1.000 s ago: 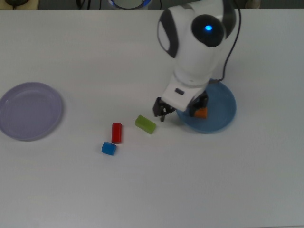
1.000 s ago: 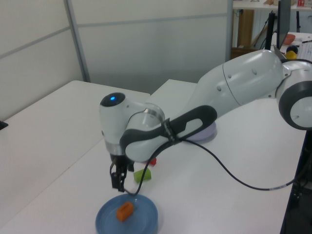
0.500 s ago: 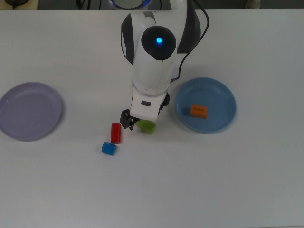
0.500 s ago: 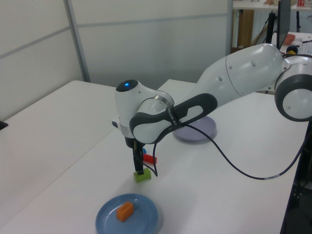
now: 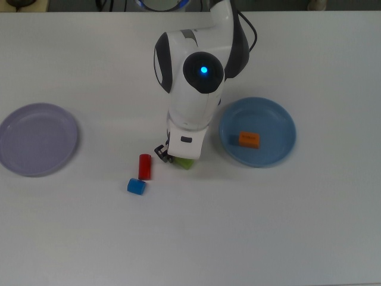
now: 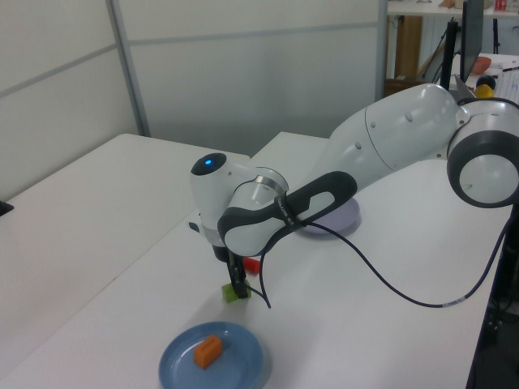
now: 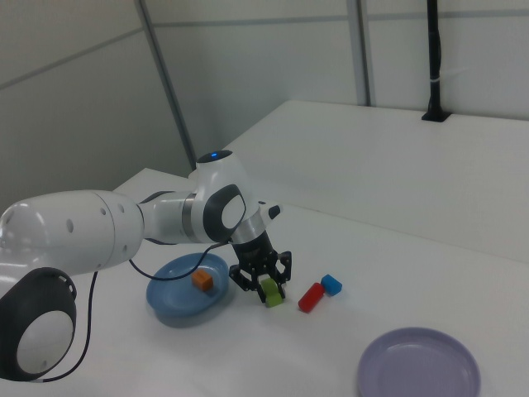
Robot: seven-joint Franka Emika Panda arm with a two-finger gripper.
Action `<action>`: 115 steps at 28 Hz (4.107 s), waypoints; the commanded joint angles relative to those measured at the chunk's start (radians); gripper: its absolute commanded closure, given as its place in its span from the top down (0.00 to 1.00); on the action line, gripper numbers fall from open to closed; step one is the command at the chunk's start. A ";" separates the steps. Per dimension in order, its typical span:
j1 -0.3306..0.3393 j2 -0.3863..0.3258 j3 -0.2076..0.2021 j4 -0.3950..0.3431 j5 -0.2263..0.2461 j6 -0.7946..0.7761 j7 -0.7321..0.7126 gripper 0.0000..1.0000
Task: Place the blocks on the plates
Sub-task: 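Carry the green block onto the light blue plate and release it, then move the gripper to the red block and grasp it, then carry the red block to the lavender plate and release it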
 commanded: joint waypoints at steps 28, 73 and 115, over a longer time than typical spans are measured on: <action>0.222 -0.095 0.062 -0.008 0.070 -0.136 0.735 0.00; -0.026 -0.081 0.002 0.027 0.057 -0.085 0.725 1.00; -0.307 -0.046 -0.004 0.029 0.087 0.096 0.535 0.00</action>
